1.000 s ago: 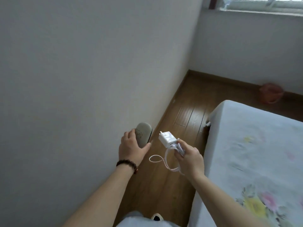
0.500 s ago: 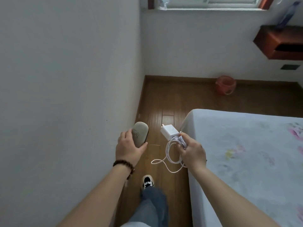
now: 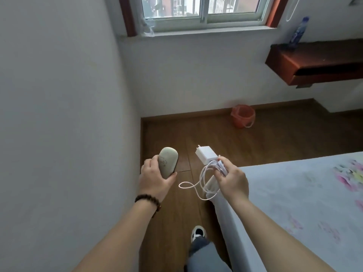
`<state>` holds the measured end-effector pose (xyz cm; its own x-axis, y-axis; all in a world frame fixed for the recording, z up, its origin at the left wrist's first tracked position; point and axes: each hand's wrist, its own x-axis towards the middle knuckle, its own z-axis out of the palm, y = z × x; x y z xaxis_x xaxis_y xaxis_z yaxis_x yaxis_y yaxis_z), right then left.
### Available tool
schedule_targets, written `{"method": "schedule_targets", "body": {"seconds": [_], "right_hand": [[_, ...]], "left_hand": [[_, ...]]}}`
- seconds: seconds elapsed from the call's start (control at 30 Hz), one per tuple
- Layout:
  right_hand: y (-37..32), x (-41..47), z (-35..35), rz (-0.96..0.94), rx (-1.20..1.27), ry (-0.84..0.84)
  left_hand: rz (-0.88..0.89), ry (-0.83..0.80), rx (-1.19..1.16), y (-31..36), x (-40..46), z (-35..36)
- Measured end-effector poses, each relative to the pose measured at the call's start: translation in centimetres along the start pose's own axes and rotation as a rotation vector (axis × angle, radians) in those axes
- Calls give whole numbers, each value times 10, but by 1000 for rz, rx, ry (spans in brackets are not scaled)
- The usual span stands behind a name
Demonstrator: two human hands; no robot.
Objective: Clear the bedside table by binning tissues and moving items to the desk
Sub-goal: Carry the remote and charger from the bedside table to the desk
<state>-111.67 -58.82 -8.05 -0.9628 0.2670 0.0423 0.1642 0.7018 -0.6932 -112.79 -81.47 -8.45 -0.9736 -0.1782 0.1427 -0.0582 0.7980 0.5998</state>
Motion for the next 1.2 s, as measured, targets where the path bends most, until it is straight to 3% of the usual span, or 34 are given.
{"method": "schedule_targets", "body": {"seconds": [0.23,0.53,1.07,1.2], "right_hand": [[17,143,28,78,26,75],[37,347,1,168,22,215],[149,555,-78,528,-15,549],[175,626,-95,609,-24,589]], "left_hand": [[113,-44,10,32,152,62],[246,-121,3,141,362,149],[652,-452,-51,351,559,364],[685,-531,-48,406,621,418]]}}
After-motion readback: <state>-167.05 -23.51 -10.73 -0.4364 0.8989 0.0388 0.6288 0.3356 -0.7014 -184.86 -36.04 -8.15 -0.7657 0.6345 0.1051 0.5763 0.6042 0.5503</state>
